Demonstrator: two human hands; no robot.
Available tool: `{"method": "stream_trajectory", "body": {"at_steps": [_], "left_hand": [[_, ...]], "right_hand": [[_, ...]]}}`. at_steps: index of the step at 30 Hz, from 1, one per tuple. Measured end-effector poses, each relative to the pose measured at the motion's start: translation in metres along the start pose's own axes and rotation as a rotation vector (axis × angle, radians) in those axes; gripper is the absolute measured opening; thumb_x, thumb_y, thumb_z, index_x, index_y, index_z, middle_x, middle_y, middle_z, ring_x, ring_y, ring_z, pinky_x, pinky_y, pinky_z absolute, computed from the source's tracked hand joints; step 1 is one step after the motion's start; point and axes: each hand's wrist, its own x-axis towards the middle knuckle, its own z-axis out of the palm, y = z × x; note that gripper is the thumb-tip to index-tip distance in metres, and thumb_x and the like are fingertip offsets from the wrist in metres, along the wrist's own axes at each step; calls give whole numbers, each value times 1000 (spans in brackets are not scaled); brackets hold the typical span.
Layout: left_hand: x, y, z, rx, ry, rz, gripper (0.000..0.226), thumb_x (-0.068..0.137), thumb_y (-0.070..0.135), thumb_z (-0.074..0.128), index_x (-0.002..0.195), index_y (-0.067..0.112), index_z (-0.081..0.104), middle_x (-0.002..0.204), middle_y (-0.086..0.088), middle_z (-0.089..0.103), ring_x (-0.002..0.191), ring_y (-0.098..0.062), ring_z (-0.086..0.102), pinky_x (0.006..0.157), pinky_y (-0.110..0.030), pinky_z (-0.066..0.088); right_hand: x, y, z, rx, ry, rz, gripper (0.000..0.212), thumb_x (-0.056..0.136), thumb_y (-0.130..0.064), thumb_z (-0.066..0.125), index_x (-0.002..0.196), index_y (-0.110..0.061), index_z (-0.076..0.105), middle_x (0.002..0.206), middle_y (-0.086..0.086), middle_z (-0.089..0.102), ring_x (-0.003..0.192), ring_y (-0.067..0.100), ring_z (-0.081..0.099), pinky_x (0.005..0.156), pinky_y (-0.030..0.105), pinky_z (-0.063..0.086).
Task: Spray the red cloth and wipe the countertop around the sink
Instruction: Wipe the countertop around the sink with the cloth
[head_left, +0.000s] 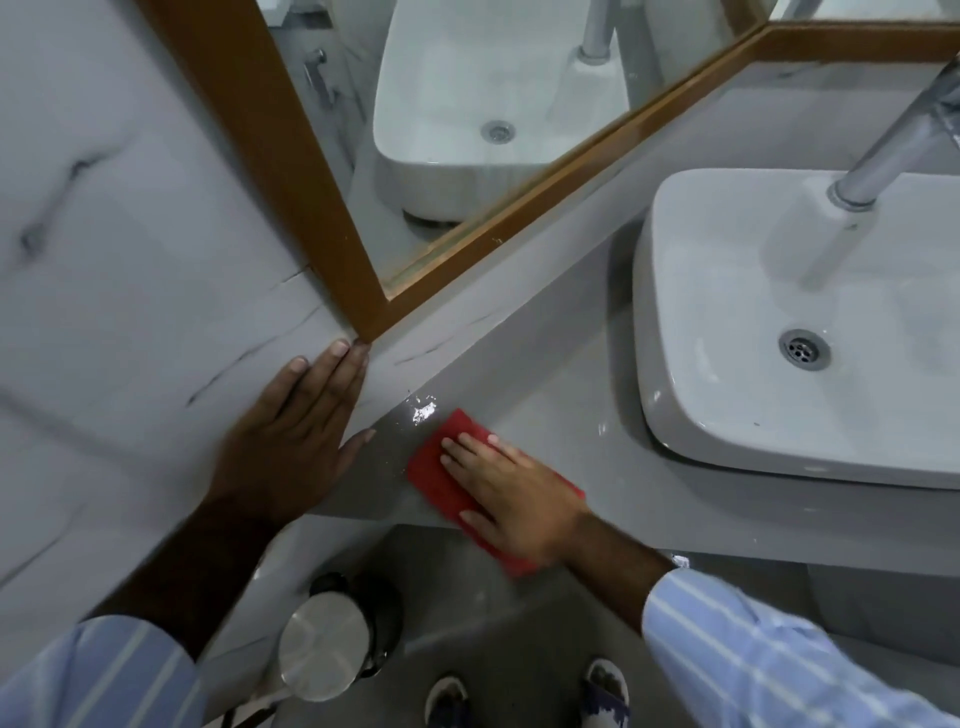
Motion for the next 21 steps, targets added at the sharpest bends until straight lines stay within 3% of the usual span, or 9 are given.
{"method": "stream_trajectory", "body": {"at_steps": [1,3,5,7,9,13,15,17,21], "left_hand": [[0,1,1,-10,0,2,82,104,55,38,161,-3,24,167,-22,31,155,-33,30,127,-45,19],[-1,1,2,-17,6,4,83,104,55,39,161,-3,24,166,-22,33,154,-34,32,127,-46,19],[1,1,4,-17,7,4,82,105,54,37,161,-4,24,165,-23,34,154,-35,33,128,-46,13],[0,1,5,-13,-1,7,81,106,54,34,161,-4,23,165,-23,34,154,-36,31,129,-46,5],[0,1,5,-18,-19,11,80,106,53,33,161,-4,23,165,-24,34,155,-37,26,129,-46,0],[0,0,3,-60,-29,9,79,106,52,35,160,-4,25,165,-24,34,153,-37,33,129,-45,1],[-1,-1,2,-60,-37,9,80,106,53,35,161,-4,22,166,-23,31,154,-36,31,129,-45,6],[-1,0,2,-48,-41,8,81,106,55,33,161,-4,22,166,-22,31,155,-36,30,128,-46,10],[0,1,2,-57,-59,-1,82,106,58,32,161,-3,25,165,-21,36,154,-35,33,129,-44,2]], "right_hand": [[0,12,-1,-11,7,35,69,107,-50,34,165,-13,24,174,6,19,161,21,12,131,44,12],[18,21,-4,-10,47,291,70,108,-51,26,166,-13,16,175,6,12,162,22,7,131,47,12],[48,4,-4,39,99,556,71,108,-50,20,166,-11,8,175,7,5,162,26,1,132,48,2],[71,-27,0,123,156,654,70,109,-49,23,166,-12,8,175,8,8,162,27,2,128,46,-6],[81,-59,8,152,163,568,69,109,-47,27,166,-11,13,174,10,15,161,29,9,130,48,0],[64,-82,18,61,80,244,66,109,-44,27,164,-7,20,174,12,17,162,28,9,131,48,9],[49,-63,17,82,131,253,68,106,-45,37,163,-8,27,172,11,23,161,26,16,131,47,14],[32,-39,16,109,181,441,71,105,-47,41,164,-10,25,173,10,22,161,26,16,131,43,7],[42,-29,12,34,245,892,72,108,-50,27,165,-7,15,174,13,13,161,31,9,130,46,1]]}}
